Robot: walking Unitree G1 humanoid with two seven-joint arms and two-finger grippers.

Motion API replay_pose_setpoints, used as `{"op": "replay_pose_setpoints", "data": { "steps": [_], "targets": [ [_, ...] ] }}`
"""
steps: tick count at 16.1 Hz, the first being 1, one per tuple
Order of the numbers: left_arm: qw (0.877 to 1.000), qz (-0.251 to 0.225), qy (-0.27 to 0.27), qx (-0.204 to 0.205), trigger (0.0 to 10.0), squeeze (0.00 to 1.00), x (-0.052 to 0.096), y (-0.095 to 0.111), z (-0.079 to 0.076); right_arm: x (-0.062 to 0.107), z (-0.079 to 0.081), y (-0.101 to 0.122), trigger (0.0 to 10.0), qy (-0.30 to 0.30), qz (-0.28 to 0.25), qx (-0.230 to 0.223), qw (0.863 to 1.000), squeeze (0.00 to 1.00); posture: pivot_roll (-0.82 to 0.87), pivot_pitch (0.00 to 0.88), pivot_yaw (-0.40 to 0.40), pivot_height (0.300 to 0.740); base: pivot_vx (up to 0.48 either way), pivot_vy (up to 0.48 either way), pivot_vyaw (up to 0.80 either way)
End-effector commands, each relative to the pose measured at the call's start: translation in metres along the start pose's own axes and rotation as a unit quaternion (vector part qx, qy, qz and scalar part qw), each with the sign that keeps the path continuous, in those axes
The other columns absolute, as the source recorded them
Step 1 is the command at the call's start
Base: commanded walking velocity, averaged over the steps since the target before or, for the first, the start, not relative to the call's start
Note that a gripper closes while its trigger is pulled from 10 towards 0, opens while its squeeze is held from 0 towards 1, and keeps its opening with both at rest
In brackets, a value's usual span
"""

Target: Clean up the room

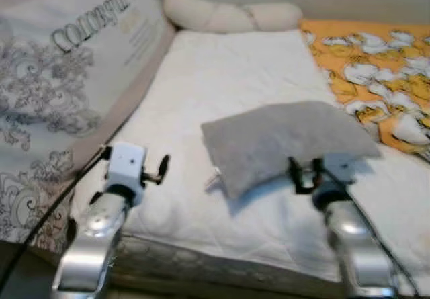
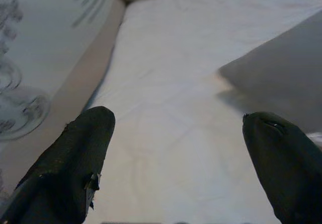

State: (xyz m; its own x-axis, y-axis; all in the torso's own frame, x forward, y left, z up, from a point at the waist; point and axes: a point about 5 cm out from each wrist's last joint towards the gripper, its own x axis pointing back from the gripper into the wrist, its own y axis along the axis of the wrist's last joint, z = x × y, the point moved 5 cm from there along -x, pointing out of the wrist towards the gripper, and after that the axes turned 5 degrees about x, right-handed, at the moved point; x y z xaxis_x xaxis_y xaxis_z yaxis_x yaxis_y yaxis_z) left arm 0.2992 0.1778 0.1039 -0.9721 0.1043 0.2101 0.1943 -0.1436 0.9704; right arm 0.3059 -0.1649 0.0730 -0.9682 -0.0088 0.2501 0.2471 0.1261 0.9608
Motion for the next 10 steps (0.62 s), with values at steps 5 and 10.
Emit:
{"op": "replay_pose_setpoints", "data": {
  "steps": [5, 10],
  "targets": [
    [1.000, -0.012, -0.024, -0.017, 10.0, 0.00, 0.003, 0.007, -0.009, 0.003, -0.003, 0.001, 10.0, 0.007, -0.001, -0.007, 1.000, 0.00, 0.05, 0.000, 0.035, 0.740, 0.256, 0.000, 0.00],
    [0.996, 0.005, -0.081, -0.032, 10.0, 0.00, 0.017, -0.004, -0.023, 0.007, -0.019, -0.013, 10.0, -0.025, 0.039, -0.134, 0.990, 1.00, 0.05, 0.000, 0.023, 0.740, 0.000, 0.000, 0.00]
  ]
}}
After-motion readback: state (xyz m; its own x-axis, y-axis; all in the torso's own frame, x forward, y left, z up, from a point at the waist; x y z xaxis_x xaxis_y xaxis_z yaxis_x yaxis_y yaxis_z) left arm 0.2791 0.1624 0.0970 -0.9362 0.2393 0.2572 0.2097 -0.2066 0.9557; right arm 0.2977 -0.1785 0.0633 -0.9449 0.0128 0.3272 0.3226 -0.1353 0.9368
